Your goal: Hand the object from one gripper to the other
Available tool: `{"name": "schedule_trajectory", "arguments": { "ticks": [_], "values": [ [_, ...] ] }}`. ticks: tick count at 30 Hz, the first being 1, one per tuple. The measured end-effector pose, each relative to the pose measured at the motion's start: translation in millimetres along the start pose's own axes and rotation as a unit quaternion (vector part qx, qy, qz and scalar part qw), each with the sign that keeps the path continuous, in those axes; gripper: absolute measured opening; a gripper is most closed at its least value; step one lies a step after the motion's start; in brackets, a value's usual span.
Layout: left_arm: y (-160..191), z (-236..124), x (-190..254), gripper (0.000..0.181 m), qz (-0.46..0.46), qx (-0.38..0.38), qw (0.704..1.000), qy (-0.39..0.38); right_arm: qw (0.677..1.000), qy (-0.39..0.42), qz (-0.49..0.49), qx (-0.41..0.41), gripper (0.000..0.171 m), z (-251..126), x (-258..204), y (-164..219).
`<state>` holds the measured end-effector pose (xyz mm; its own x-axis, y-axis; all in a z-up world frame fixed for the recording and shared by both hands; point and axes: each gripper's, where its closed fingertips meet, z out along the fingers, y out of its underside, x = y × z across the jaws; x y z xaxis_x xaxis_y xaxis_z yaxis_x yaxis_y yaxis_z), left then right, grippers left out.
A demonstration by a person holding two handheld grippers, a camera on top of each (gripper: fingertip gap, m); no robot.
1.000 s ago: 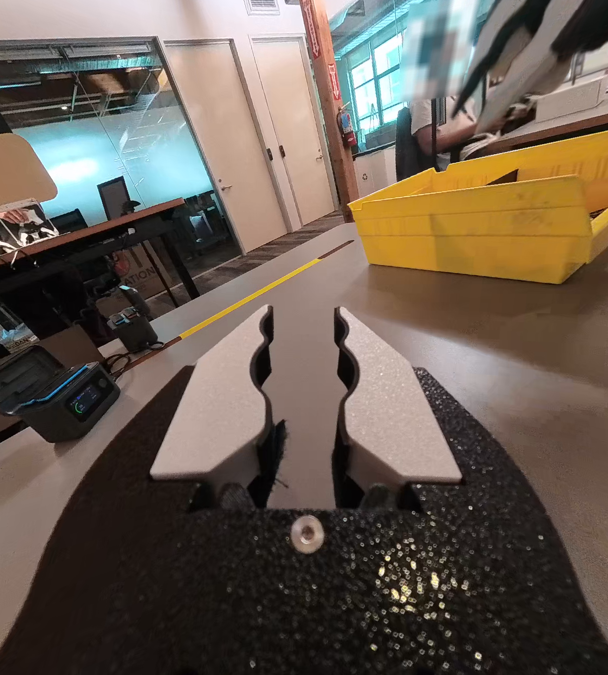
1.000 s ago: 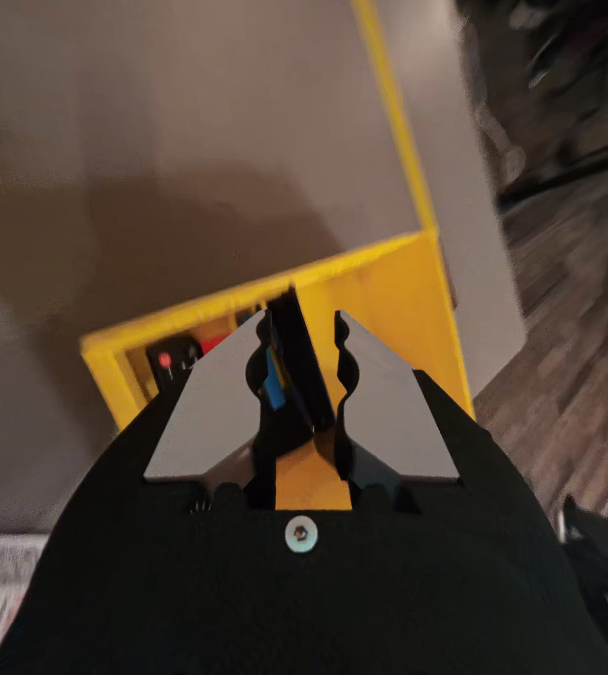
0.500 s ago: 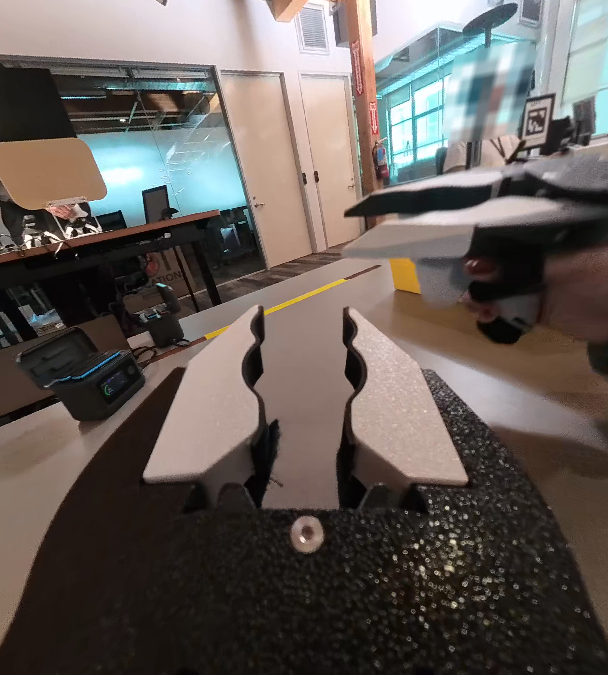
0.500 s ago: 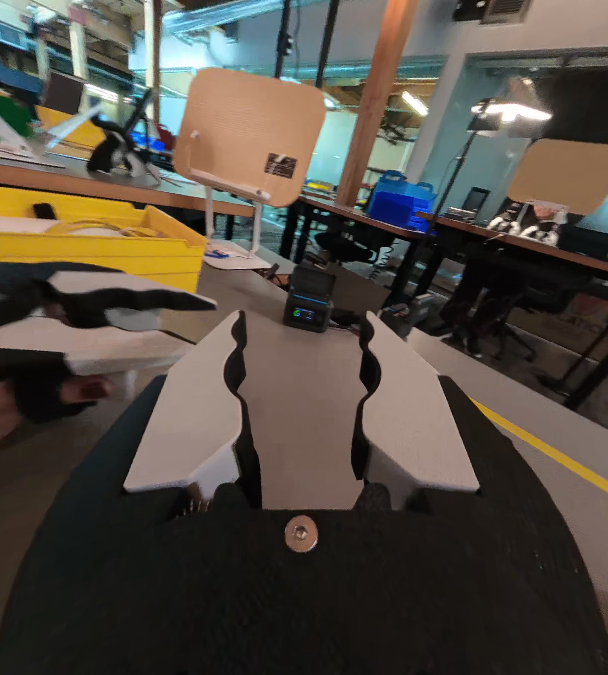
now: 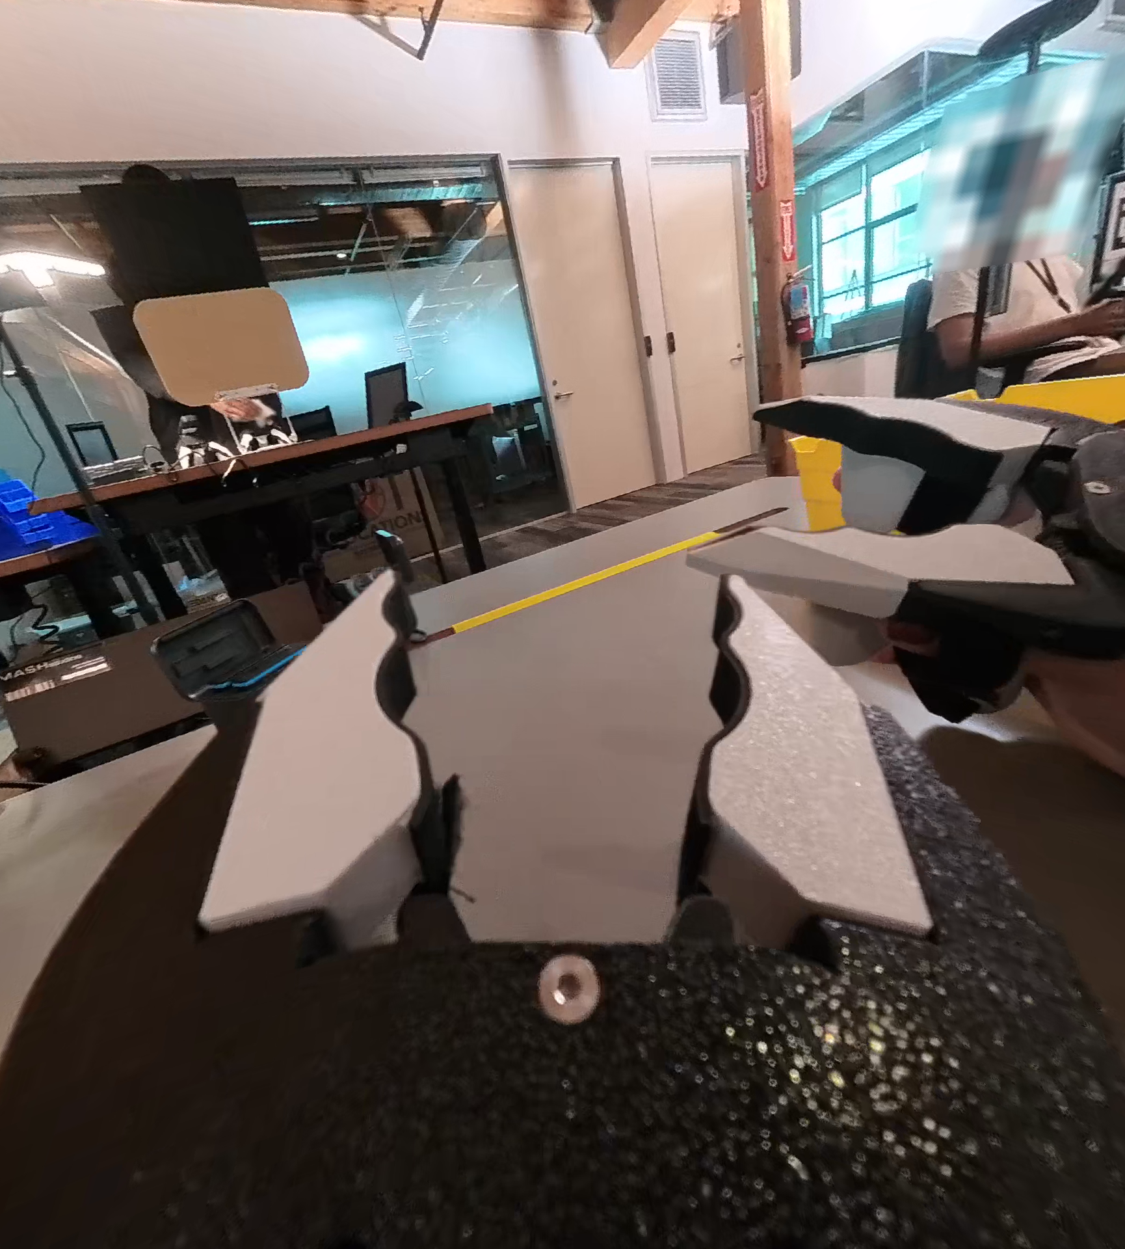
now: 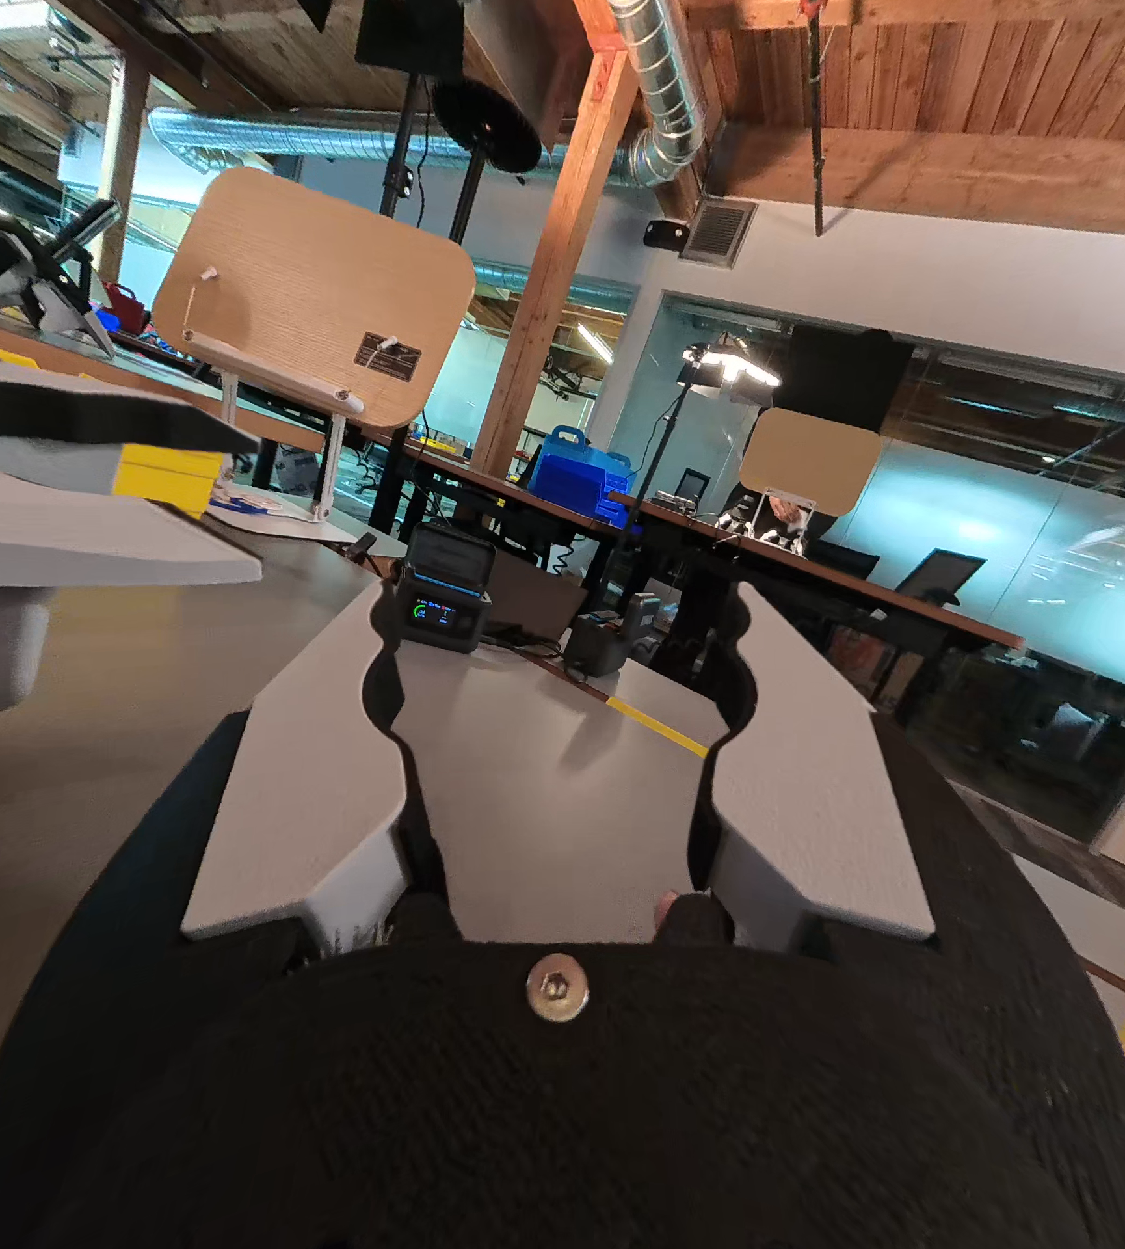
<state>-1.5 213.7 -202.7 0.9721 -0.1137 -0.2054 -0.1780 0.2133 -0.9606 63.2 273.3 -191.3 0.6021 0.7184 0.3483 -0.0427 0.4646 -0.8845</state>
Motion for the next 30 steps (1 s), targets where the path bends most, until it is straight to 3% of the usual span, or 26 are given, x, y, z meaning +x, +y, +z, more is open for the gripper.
{"name": "schedule_trajectory", "arguments": {
  "ticks": [5, 8, 26, 30],
  "values": [
    [0.3, 0.6, -12.2, 0.126, -0.005, 0.001, 0.999, -0.036, 1.000, 0.018, 0.011, -0.008, 0.106, 0.5, 8.8, 4.7],
    [-0.5, -0.2, -16.8, 0.134, -0.004, 0.005, 0.999, -0.050, 0.999, 0.025, 0.023, -0.012, 0.108, 0.4, 12.6, 7.1],
    [2.3, -1.5, -22.6, 0.136, 0.004, -0.015, 0.998, -0.063, 0.999, 0.032, 0.015, -0.021, 0.109, -0.3, 14.8, 10.3],
    [-18.3, -18.4, -36.9, 0.129, 0.018, -0.011, 0.995, -0.099, 0.999, 0.034, 0.021, -0.022, 0.109, -1.1, 16.3, 10.8]
  ]
}}
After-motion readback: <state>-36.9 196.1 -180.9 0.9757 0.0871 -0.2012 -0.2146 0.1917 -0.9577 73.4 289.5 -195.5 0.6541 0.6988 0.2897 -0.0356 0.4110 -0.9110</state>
